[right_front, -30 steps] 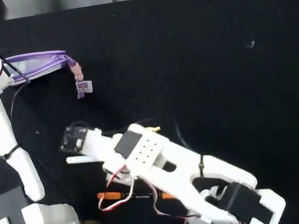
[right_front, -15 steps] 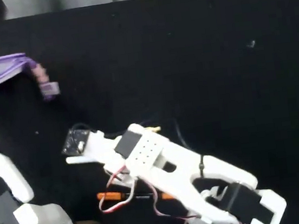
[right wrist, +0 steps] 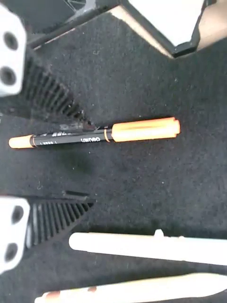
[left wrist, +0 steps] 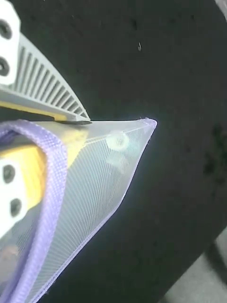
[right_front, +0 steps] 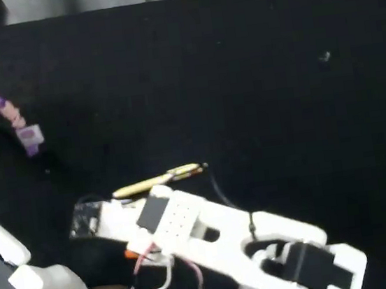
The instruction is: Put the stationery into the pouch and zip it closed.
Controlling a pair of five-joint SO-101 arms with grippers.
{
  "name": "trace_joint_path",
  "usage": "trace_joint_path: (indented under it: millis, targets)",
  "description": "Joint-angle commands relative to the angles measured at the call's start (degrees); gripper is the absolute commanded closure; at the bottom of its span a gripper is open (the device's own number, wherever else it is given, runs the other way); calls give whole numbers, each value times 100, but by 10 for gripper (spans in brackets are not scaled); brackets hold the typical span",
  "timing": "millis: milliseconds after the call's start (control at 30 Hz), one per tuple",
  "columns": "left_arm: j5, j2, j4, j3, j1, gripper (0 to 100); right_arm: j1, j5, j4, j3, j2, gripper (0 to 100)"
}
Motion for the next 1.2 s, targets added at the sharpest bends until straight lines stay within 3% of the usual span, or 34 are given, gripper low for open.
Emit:
trace_joint_path:
  millis: [0,300,700,933,1167]
  targets:
    - [-105,-132,9,-435,-215,971,-88,-70,-97,-31,-242,794]
    - [-105,-132,9,-435,-479,971,-88,-79,-563,-119,426,794]
    - [-105,-105,9,-435,-558,971,-97,-545,-9,-1367,2141,794]
    - [-105,-114,-18,-321,-523,971,-141,-554,246,-1481,1974,794]
    - [-105,-123,-26,-242,-453,971,-316,-527,325,-1165,585,794]
